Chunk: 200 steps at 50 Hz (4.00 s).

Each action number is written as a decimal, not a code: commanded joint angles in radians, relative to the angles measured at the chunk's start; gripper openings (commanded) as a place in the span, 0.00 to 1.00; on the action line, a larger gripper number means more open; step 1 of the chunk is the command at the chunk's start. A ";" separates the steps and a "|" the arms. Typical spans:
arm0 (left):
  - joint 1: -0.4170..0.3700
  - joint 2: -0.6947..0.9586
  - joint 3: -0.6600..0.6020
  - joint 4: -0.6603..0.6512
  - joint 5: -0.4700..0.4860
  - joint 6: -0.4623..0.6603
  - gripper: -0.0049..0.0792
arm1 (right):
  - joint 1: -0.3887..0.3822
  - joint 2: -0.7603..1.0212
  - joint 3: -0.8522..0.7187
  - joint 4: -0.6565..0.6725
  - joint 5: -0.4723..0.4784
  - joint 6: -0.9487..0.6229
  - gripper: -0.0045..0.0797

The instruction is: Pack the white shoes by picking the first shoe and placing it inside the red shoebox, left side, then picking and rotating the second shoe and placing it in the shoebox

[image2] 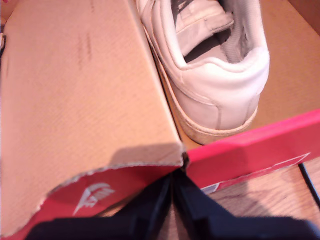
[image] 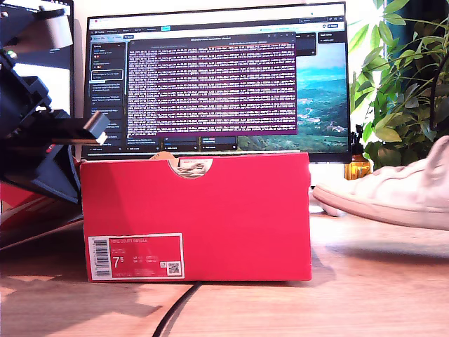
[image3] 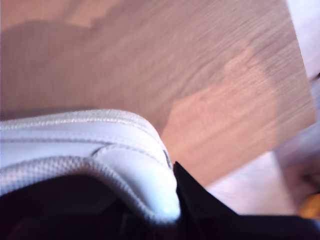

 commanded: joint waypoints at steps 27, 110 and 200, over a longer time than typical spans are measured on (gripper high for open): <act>-0.003 0.005 0.008 0.012 0.001 0.001 0.04 | 0.042 0.001 0.387 -0.063 -0.201 -0.548 0.04; -0.003 0.005 0.008 0.012 0.001 0.001 0.04 | 0.572 0.221 0.459 0.897 -0.148 -1.279 0.04; -0.003 0.005 0.008 0.012 0.001 0.001 0.04 | 0.677 0.346 0.505 0.731 -0.062 -0.991 0.14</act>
